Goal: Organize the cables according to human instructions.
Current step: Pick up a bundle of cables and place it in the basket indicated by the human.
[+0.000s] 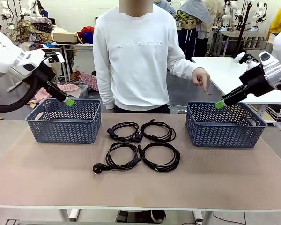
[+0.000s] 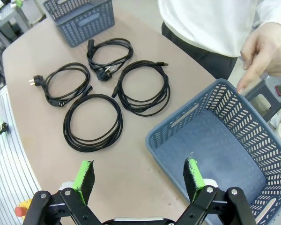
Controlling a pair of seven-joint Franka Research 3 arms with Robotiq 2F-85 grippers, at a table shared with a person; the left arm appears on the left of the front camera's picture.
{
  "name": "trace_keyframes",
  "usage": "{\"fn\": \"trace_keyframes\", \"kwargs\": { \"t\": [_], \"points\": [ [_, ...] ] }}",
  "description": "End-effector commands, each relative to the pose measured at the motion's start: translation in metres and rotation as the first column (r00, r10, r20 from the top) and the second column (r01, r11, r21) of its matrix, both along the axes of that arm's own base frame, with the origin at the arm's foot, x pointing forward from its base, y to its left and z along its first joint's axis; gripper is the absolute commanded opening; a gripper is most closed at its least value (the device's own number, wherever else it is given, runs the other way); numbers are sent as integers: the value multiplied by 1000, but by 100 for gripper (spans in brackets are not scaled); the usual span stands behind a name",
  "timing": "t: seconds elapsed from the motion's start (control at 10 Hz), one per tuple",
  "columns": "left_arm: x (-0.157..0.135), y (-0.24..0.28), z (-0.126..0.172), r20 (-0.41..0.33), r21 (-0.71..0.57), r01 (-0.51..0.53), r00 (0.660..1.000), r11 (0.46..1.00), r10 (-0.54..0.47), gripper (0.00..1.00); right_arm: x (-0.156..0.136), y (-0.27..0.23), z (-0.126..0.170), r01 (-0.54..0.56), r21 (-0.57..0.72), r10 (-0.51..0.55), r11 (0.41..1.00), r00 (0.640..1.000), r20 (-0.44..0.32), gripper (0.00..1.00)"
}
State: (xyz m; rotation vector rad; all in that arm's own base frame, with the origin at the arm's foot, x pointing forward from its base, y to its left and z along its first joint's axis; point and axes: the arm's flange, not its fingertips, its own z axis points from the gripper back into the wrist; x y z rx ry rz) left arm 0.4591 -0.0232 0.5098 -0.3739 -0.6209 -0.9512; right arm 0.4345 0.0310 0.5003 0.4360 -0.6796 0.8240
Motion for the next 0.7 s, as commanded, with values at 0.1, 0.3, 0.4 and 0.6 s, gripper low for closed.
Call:
{"fn": "trace_keyframes", "kwargs": {
  "t": [0.1, 0.3, 0.4, 0.6],
  "points": [
    [-1, 2, -1, 12, -29, 18, 1000, 999, -18, 100, 2, 31, 4, -2, -95, -1, 995, 999, -36, 100],
    [-1, 2, -1, 12, -29, 18, 1000, 999, -18, 100, 1, 58, 0, -19, -159, 8, 987, 998, -68, 100],
    [-1, 2, -1, 12, -29, 18, 1000, 999, -18, 100, -1, 75, -5, -15, -198, -2, 980, 996, -88, 100],
    [-1, 2, -1, 12, -29, 18, 1000, 999, -18, 100, -6, 106, -18, -2, -269, -28, 963, 994, -109, 100]
  ]
}}
